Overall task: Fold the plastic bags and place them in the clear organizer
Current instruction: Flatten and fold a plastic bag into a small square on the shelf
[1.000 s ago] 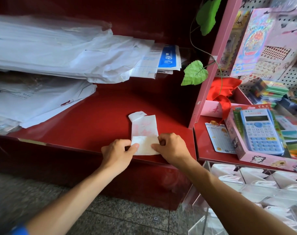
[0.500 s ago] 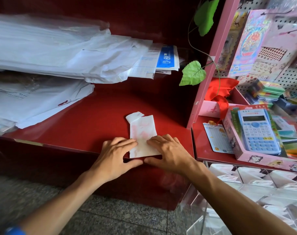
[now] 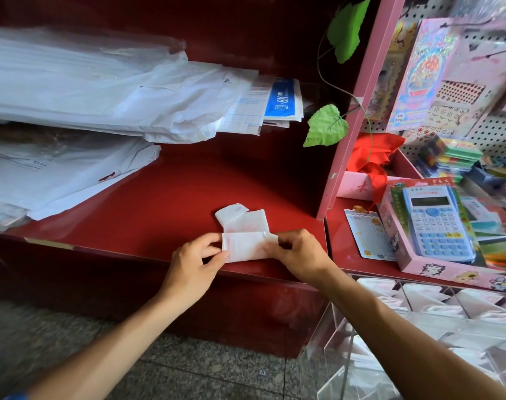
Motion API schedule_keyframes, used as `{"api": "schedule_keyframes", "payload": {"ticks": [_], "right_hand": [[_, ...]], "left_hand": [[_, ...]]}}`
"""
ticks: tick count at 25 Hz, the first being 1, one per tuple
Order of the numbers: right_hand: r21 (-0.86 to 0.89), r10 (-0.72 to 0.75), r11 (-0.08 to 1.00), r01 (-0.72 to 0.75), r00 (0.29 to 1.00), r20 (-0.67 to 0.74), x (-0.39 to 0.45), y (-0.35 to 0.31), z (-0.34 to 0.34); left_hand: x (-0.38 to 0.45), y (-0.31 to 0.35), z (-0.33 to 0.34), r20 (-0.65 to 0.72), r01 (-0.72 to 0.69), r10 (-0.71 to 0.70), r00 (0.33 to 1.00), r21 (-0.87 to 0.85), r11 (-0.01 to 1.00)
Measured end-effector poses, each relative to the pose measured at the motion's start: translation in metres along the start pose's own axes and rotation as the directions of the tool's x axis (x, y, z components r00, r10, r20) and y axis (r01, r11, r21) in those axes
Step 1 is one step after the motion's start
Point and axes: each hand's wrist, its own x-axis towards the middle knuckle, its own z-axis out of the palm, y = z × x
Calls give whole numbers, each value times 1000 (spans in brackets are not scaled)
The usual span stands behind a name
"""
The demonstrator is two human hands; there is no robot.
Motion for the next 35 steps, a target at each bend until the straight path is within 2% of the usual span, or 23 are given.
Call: {"api": "schedule_keyframes", "payload": {"ticks": [3,5,6,8,10,12,14,17,19,20,23,25,28,31,35], "right_hand": [[-110,3,994,-6,999,-33,4,-3,3],[-176,15,984,-21,999,-35,7,-4,7],[-213,22,977,-31,999,-42,8,-4,9],[-314,-27,950,6,998,-63,8,-7,13],[-393,-75,917,61,997,-21,8,-6,17],[-420,-66,905,70,998,24,8,-5,17],[-437,-80,895,85,996,29,8,-5,18],[-394,-85,918,40,991,-99,15,-2,18],[-313,-21,949,-42,981,-193,22,-3,15],[-312,16,947,-71,984,-175,26,-6,15],[-469,91,883,-32,991,103,33,-18,25],[-482,123,876,5,965,233,39,-25,37],[-392,109,920,-3,962,250,44,-30,45],[-420,76,907,35,967,245,43,-32,47],[-462,-94,874,148,986,138,36,-32,35]], "left_hand": [[1,7,5,-30,73,-72,997,39,997],[2,8,6,-31,55,-52,998,80,995],[1,7,6,-42,18,-13,999,117,993],[2,2,5,-17,-156,168,986,290,944],[1,-1,8,131,-337,311,941,408,849],[-2,0,13,242,-399,324,915,416,817],[-3,-2,15,282,-450,357,890,436,779],[-3,-3,14,335,-532,420,843,408,742],[-5,0,14,359,-553,436,825,352,755],[-8,3,14,362,-546,431,827,329,770],[-11,6,12,361,-520,416,835,267,811],[-11,7,10,383,-537,428,818,246,807],[-14,8,9,374,-601,495,784,260,756],[-15,7,11,326,-623,538,777,282,730],[-15,3,13,341,-618,523,781,298,728]]}}
